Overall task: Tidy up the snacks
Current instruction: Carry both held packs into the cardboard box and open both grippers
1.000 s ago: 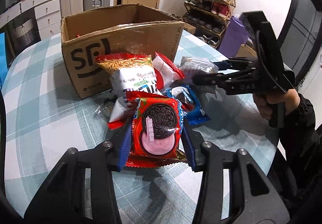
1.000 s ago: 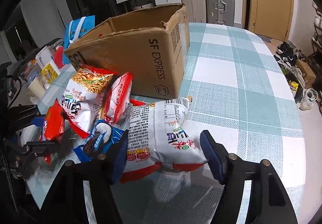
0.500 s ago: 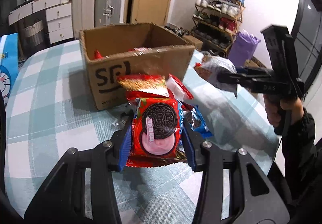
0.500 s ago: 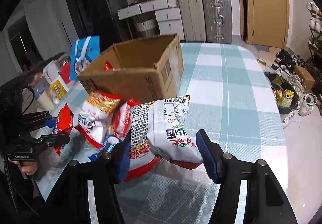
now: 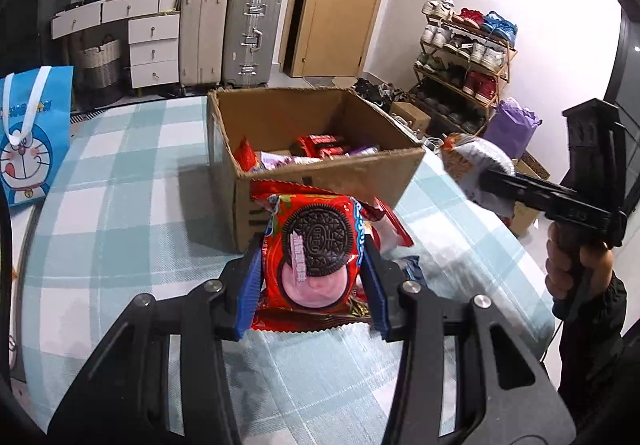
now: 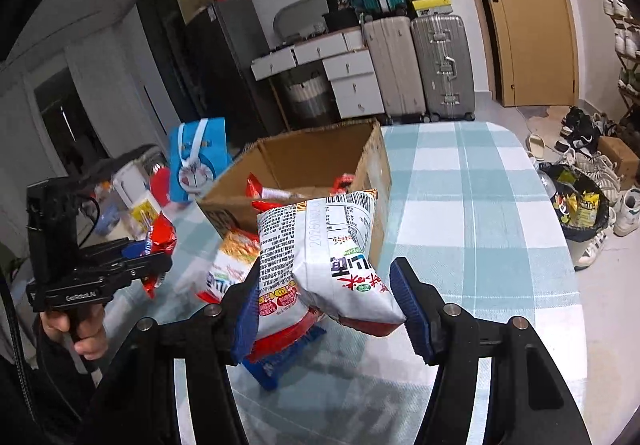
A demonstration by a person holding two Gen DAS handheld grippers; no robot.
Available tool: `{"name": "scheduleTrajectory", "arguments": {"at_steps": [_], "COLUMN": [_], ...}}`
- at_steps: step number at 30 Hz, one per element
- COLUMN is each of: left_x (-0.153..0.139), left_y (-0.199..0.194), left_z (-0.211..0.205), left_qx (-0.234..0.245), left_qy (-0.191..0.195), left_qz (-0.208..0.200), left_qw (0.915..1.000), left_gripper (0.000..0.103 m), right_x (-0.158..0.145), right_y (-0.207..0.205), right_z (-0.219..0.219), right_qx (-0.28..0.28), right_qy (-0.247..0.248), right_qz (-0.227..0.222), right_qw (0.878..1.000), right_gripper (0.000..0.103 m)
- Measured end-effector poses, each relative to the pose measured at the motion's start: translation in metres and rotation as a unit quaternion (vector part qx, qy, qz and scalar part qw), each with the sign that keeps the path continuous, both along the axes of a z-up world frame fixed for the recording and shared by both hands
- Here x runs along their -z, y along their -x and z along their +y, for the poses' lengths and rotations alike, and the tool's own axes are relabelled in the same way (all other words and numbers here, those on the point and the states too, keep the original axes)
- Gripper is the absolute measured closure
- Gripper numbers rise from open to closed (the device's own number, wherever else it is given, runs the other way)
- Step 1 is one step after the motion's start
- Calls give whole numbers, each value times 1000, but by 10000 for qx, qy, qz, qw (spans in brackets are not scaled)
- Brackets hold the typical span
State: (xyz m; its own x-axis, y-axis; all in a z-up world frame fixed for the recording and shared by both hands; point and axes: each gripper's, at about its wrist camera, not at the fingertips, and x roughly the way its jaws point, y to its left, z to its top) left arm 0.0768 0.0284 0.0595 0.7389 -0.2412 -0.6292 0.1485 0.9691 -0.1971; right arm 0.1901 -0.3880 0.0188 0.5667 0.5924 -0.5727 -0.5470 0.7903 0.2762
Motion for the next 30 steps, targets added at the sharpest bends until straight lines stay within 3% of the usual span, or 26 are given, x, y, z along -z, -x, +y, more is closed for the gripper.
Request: {"name": "scheduleTrajectory", "arguments": {"at_steps": [6,19,30], "left_x": [-17,-57,-57], "left_y": [-11,-49,-98], "left_z": [6,-5,-2], "left_qx": [-249,-462,-714], "left_qy": [57,-203,-338], "left_qz": [-146,-502,-437], "left_qw": [9996,9975,9959], "left_gripper": [61,61,61], "right_x": [-18,-37,-47], "right_y": [-1,-25,-51], "right_z": [2,23,42], "right_qx": [188,396,458], "right_qy": [-152,-210,-362], "right_qz": [-160,-207,-133], "right_qw": [9996,9988,9982], "right_gripper": [41,41,41]}}
